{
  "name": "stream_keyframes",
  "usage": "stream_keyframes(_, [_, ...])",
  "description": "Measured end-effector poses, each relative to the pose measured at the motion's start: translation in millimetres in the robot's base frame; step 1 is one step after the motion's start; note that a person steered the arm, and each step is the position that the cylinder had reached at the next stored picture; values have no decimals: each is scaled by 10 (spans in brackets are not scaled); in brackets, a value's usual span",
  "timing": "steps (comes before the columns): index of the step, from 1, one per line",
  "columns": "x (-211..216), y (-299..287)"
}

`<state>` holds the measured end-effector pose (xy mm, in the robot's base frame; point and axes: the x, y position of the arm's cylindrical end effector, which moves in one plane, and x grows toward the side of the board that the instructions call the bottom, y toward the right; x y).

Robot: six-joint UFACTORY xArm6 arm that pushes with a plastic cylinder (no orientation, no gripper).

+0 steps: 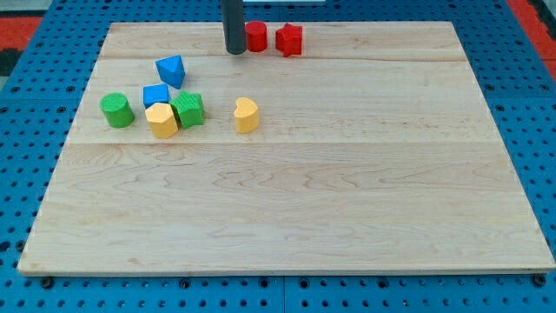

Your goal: Touch the right side of the green star

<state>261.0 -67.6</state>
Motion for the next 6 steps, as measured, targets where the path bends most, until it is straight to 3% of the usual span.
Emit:
stream_keyframes(2, [301, 0])
stream_keyframes(6, [488, -41])
